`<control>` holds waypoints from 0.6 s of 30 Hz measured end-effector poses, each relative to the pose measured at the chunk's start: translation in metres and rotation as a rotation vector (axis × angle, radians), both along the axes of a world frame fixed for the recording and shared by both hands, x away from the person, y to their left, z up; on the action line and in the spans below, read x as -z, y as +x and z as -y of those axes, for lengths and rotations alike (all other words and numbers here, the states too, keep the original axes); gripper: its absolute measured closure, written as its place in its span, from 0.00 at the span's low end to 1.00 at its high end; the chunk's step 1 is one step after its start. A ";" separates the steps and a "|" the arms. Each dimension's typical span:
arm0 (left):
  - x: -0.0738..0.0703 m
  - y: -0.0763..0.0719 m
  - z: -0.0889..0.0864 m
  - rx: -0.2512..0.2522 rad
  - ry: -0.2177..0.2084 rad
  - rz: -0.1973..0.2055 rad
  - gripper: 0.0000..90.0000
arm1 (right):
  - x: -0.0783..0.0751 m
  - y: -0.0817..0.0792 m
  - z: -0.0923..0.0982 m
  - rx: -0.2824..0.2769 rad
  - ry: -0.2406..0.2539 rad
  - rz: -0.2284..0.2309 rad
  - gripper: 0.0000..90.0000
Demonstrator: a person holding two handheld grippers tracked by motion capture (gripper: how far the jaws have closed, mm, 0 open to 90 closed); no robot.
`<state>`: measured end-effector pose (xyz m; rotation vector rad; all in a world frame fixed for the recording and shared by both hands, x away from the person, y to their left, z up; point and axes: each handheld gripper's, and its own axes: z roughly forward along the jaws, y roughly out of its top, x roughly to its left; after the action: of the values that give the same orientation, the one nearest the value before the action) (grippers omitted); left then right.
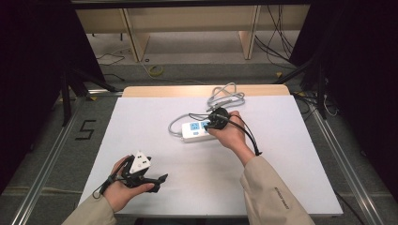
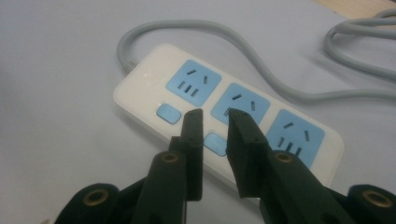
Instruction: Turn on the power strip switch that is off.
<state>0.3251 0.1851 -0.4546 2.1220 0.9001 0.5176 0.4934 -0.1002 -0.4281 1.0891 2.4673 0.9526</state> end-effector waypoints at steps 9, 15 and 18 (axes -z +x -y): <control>0.000 0.000 0.000 -0.002 0.005 0.000 0.17 | -0.011 -0.011 0.018 0.019 0.030 0.011 0.73; -0.001 0.000 0.000 -0.004 0.008 0.004 0.17 | -0.015 -0.020 0.029 0.018 0.044 0.005 0.66; 0.000 -0.001 0.000 -0.005 0.008 0.004 0.17 | -0.020 -0.024 0.034 0.018 0.053 0.011 0.65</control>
<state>0.3245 0.1850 -0.4542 2.1259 0.9027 0.5280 0.4690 -0.1339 -0.4081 1.1179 2.4322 1.0212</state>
